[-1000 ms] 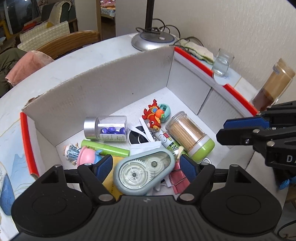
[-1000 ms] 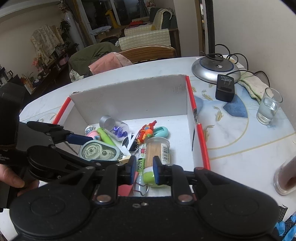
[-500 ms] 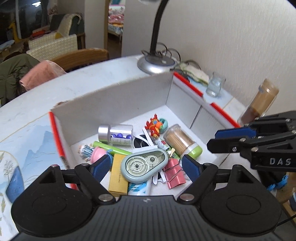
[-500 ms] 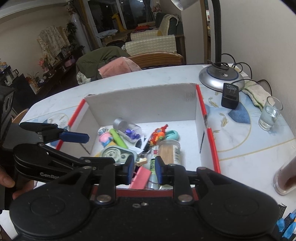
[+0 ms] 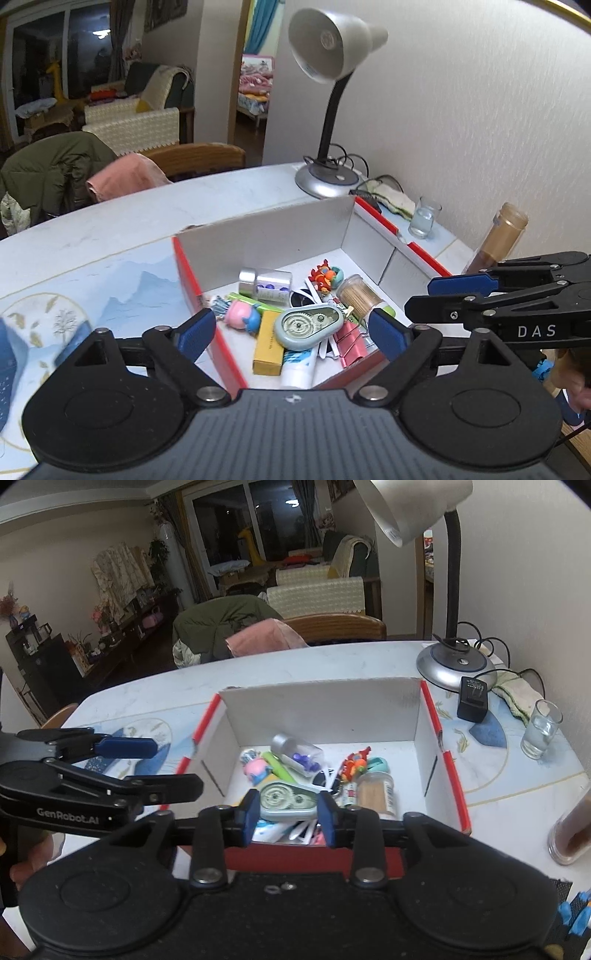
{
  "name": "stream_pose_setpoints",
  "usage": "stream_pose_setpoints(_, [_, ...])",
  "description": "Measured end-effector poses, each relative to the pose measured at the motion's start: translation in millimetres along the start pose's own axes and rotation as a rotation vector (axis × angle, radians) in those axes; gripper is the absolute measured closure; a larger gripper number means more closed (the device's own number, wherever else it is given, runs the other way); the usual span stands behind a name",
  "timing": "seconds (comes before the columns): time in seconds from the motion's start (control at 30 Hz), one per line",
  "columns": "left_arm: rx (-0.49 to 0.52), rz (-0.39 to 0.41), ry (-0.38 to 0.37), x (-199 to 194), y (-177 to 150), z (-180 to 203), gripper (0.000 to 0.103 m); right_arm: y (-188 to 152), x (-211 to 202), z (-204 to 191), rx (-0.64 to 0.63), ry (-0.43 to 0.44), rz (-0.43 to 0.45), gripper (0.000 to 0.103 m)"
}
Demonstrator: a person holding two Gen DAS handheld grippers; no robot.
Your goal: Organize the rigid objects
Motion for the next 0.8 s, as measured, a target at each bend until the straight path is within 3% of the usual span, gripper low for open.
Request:
stream_pose_setpoints(0.13, [-0.006, 0.012, 0.006, -18, -7, -9, 0.012, -2, -9, -17, 0.001, -0.008, 0.027, 0.047])
stream_pose_setpoints(0.23, [-0.008, 0.018, 0.009, -29, -12, -14, 0.001, -4, -16, -27, 0.006, -0.008, 0.047, 0.036])
stream_pose_setpoints(0.63, [-0.008, 0.042, 0.008, -55, -27, -24, 0.0, -10, -44, -54, 0.026, -0.04, 0.152, 0.001])
stream_pose_setpoints(0.8, [-0.008, 0.065, 0.007, -67, -30, -26, 0.0, -11, -53, -64, 0.011, -0.066, 0.186, 0.0])
Point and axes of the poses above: each gripper's, at about its wrist camera, not at the fingertips, and x roughly the way its jaws point, z to its right, y to its top, the point moved 9 cm from there along x, roughly the way its jaws point
